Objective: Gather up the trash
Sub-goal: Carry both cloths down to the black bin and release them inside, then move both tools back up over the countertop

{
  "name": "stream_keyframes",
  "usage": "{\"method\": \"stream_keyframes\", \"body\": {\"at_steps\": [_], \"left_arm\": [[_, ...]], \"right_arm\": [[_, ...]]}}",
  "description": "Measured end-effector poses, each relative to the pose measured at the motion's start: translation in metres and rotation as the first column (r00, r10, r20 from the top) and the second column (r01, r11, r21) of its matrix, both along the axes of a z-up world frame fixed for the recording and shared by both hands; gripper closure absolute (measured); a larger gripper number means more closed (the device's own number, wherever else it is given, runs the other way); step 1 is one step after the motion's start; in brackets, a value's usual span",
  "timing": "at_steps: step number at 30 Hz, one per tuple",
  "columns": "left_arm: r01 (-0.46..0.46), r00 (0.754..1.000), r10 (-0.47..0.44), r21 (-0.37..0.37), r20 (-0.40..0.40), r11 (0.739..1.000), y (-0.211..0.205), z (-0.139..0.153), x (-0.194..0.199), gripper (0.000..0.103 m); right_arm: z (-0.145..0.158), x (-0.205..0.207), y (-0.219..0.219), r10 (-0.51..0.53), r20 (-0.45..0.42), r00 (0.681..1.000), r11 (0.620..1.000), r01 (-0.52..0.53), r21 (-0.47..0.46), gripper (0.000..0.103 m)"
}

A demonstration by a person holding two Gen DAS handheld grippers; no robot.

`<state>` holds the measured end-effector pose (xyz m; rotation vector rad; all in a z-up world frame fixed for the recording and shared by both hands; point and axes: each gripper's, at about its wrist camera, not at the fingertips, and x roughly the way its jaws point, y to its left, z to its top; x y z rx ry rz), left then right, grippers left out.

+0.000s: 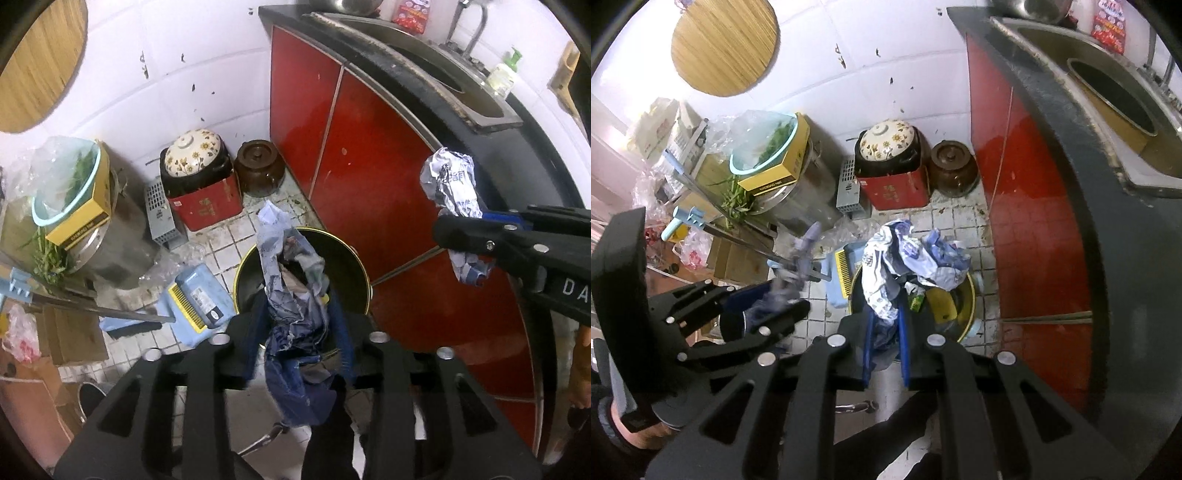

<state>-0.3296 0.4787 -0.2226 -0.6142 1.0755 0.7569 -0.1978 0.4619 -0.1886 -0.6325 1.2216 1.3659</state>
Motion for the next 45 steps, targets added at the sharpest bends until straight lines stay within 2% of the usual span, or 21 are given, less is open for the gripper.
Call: {"method": "stream_keyframes", "body": {"at_steps": [1,2,3,4,23,29,32,37,40,42,45], "left_arm": [[-0.009,1.0,0.009,0.005,-0.002,1.0,0.002,-0.003,-0.001,0.044],[-0.012,1.0,0.012,0.008,-0.002,1.0,0.004,-0.006,-0.003,0.041],[-0.013,1.0,0.013,0.012,-0.006,1.0,0.005,-0.007,-0.003,0.036],[-0.014,1.0,0.015,0.018,-0.008,1.0,0.006,-0.008,-0.003,0.033],[0.04,0.999,-0.041,0.065,0.012,0.997,-0.001,0.012,0.015,0.031],[0.079,0.997,-0.078,0.103,-0.014,0.992,-0.012,0.035,0.029,0.031],[0.116,0.993,-0.114,0.128,-0.022,0.985,-0.026,0.053,0.047,0.031],[0.218,0.976,-0.216,0.169,-0.033,0.961,-0.069,0.087,0.095,0.03],[0.295,0.954,-0.299,0.182,-0.007,0.938,-0.106,0.109,0.132,0.027],[0.35,0.934,-0.356,0.183,0.003,0.919,-0.13,0.117,0.155,0.027],[0.467,0.877,-0.48,0.188,0.026,0.864,-0.185,0.131,0.201,0.026]], "right_arm": [[-0.001,0.0,0.002,-0.002,0.002,1.0,1.0,0.002,-0.002,0.086],[-0.002,0.0,0.004,0.0,0.002,1.0,1.0,0.0,-0.002,0.065],[-0.001,0.001,0.004,-0.001,0.005,1.0,1.0,0.001,0.002,0.036],[0.0,0.002,0.004,-0.006,0.009,1.0,1.0,0.006,0.014,0.03],[0.018,0.021,-0.016,-0.058,0.025,0.998,0.997,0.057,0.052,0.029],[0.048,0.044,-0.05,-0.128,0.042,0.991,0.987,0.123,0.099,0.029],[0.07,0.065,-0.084,-0.195,0.057,0.979,0.973,0.186,0.137,0.029],[0.109,0.106,-0.162,-0.347,0.109,0.931,0.926,0.322,0.199,0.029],[0.133,0.133,-0.227,-0.465,0.157,0.871,0.874,0.425,0.235,0.029],[0.144,0.15,-0.27,-0.543,0.187,0.818,0.832,0.497,0.246,0.029],[0.156,0.175,-0.352,-0.676,0.205,0.708,0.735,0.628,0.255,0.029]]}}
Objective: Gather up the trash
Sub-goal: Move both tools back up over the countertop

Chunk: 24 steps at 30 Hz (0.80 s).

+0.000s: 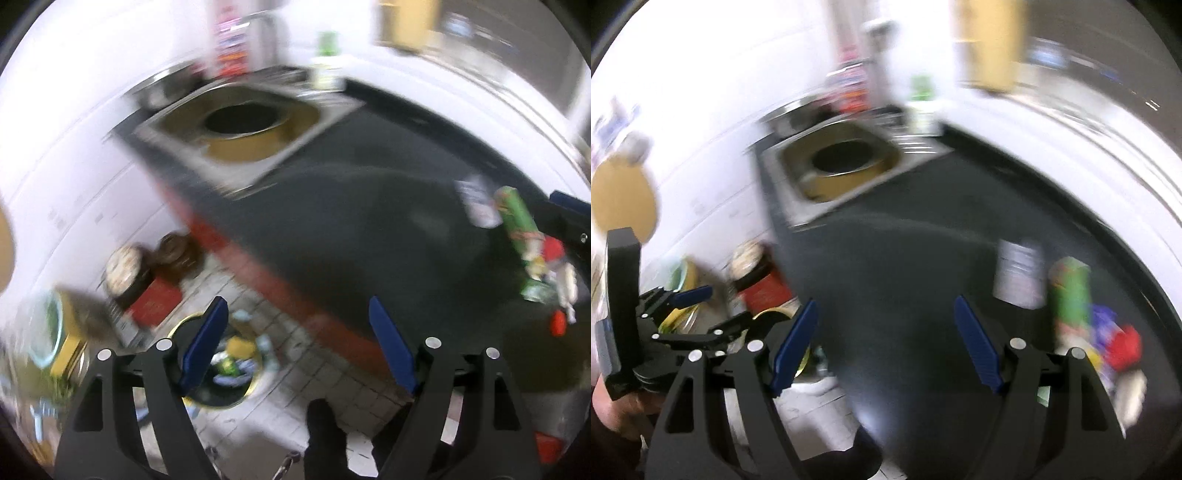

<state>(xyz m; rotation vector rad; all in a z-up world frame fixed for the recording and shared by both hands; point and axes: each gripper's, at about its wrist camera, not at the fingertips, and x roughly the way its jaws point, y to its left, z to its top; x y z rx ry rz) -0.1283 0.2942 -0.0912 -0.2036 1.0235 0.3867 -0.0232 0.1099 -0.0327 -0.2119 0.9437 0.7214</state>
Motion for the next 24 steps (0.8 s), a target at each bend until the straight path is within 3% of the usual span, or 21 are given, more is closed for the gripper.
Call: {"method": "stream_keyframes", "body": {"at_steps": [5,8,13,19,24], "left_arm": [[0.176,0.984,-0.176,0.005,0.013,0.984,-0.08,0.006,0.058,0.026],[0.258,0.966,-0.257,-0.005,0.014,0.966,-0.125,0.007,0.087,0.026],[0.341,0.94,-0.341,0.004,0.004,0.94,-0.177,0.006,0.114,0.026],[0.376,0.927,-0.376,0.011,-0.013,0.927,-0.202,0.003,0.124,0.026],[0.363,0.932,-0.363,0.015,-0.025,0.932,-0.204,0.001,0.126,0.026]], "right_arm": [[0.004,0.019,-0.121,-0.239,0.022,0.971,0.971,0.24,-0.02,0.029],[0.001,0.021,-0.192,-0.36,0.031,0.933,0.932,0.361,-0.037,0.029],[-0.009,0.014,-0.267,-0.477,0.016,0.879,0.877,0.477,-0.053,0.029],[-0.014,0.012,-0.299,-0.509,0.006,0.861,0.86,0.509,-0.051,0.029],[-0.015,0.016,-0.298,-0.495,0.003,0.869,0.868,0.494,-0.051,0.029]]}}
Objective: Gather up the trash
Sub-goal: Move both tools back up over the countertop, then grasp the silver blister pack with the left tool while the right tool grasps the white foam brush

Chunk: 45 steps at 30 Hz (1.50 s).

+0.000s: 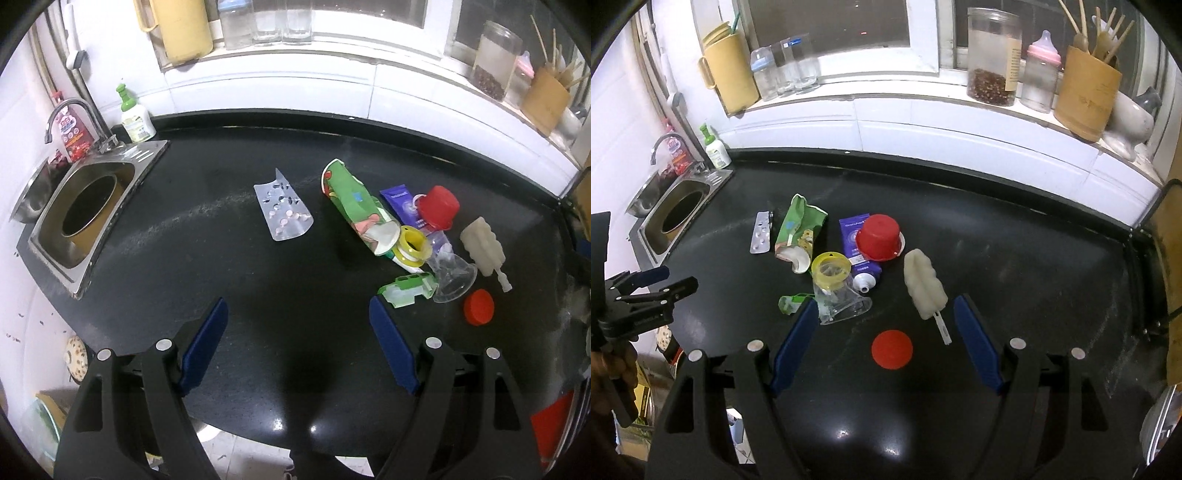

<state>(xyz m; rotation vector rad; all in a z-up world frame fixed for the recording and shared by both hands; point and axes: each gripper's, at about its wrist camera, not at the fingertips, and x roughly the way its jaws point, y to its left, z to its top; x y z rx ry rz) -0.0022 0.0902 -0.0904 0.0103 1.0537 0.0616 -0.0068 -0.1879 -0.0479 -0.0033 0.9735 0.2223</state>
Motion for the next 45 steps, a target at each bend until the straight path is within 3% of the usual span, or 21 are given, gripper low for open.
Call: {"method": "stream_keyframes", "body": {"at_steps": [9,22,30,38,40,42,43,44,45], "left_arm": [[-0.022,1.0,0.022,0.014,-0.012,1.0,0.009,-0.012,0.018,0.026],[-0.097,0.992,0.094,-0.035,-0.079,0.995,0.037,-0.09,0.105,0.026],[-0.098,0.99,0.093,-0.043,-0.111,0.994,0.039,-0.121,0.164,0.026],[-0.092,0.99,0.089,-0.029,-0.107,0.995,0.04,-0.137,0.202,0.016],[-0.087,0.992,0.083,-0.031,-0.098,0.996,0.043,-0.138,0.206,0.016],[-0.075,0.994,0.072,-0.031,-0.082,0.997,0.043,-0.137,0.209,0.021],[-0.066,0.995,0.064,-0.028,-0.072,0.997,0.042,-0.135,0.209,0.033],[-0.054,0.997,0.052,-0.03,-0.058,0.998,0.041,-0.133,0.209,0.05],[-0.047,0.998,0.045,-0.036,-0.052,0.998,0.04,-0.13,0.208,0.059]], "right_arm": [[-0.016,0.02,0.004,0.026,-0.017,1.0,1.0,-0.026,-0.011,0.029],[-0.107,0.071,-0.015,0.041,-0.143,0.989,0.996,-0.052,-0.076,0.029],[-0.138,0.093,-0.03,0.039,-0.209,0.977,0.997,-0.052,-0.055,0.029],[-0.165,0.107,-0.033,0.041,-0.272,0.961,0.996,-0.06,-0.06,0.029],[-0.169,0.11,-0.033,0.042,-0.277,0.96,0.996,-0.064,-0.069,0.033],[-0.168,0.11,-0.033,0.042,-0.265,0.963,0.995,-0.065,-0.078,0.044],[-0.167,0.111,-0.032,0.045,-0.261,0.964,0.995,-0.068,-0.077,0.05],[-0.166,0.112,-0.032,0.05,-0.261,0.964,0.995,-0.071,-0.072,0.068],[-0.166,0.112,-0.031,0.055,-0.266,0.962,0.995,-0.075,-0.065,0.076]]}}
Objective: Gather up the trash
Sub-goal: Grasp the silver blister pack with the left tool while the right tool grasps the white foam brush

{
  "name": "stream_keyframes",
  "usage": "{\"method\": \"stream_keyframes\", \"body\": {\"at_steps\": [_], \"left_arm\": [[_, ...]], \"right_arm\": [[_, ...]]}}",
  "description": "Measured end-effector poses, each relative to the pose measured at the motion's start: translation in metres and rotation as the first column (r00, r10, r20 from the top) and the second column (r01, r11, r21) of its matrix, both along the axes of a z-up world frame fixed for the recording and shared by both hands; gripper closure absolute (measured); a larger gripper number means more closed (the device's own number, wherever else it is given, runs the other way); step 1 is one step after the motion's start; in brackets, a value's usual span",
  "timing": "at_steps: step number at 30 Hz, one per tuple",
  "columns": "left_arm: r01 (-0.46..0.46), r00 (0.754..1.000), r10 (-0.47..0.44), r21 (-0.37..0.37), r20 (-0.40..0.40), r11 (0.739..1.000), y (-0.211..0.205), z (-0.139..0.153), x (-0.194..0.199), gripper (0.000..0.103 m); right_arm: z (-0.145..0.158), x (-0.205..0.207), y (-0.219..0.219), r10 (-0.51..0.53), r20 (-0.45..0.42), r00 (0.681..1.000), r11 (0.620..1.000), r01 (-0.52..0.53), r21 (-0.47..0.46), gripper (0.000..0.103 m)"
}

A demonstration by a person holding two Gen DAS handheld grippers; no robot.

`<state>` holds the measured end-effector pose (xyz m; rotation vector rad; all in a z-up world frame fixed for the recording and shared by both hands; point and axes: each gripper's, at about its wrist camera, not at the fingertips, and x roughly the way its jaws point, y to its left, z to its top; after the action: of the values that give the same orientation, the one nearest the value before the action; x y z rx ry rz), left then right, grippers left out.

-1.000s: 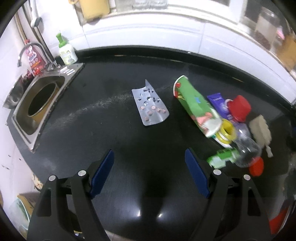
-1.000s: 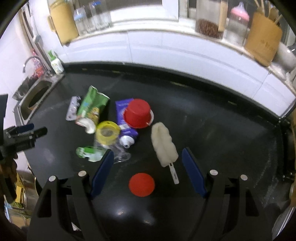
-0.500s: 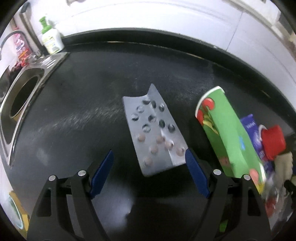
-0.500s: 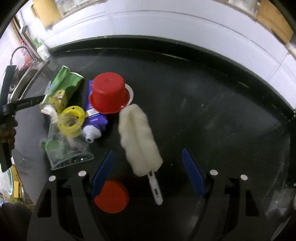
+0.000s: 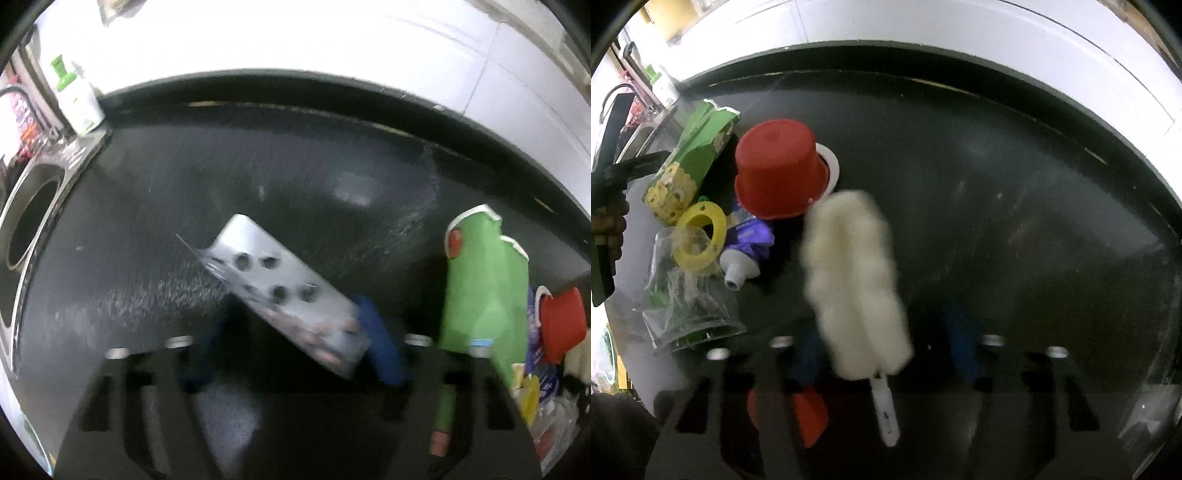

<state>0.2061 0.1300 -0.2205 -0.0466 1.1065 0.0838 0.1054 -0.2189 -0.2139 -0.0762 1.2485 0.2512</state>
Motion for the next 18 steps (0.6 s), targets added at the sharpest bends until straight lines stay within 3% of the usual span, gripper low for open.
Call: {"method": "stream_keyframes", "body": {"at_steps": [1,4,6,18], "left_arm": [[0.002,1.0,-0.002,-0.013,0.002,1.0,0.0,0.001,0.001,0.074],[-0.018,1.0,0.018,-0.072,-0.001,0.997,0.001,0.003,-0.003,0.077],[-0.005,1.0,0.005,-0.07,0.007,0.998,-0.001,0.006,-0.005,0.093],[0.026,0.997,-0.023,-0.034,0.078,0.999,-0.002,0.052,-0.03,0.094]], "right_arm": [[0.0,0.001,0.001,0.002,-0.005,1.0,1.0,-0.002,-0.001,0.078],[0.002,-0.001,0.001,0.004,-0.006,1.0,1.0,-0.004,0.011,0.084],[0.006,-0.002,0.0,-0.006,0.001,1.0,1.0,0.006,0.02,0.085],[0.042,-0.006,0.004,-0.017,0.081,0.997,0.999,0.013,0.042,0.087]]}}
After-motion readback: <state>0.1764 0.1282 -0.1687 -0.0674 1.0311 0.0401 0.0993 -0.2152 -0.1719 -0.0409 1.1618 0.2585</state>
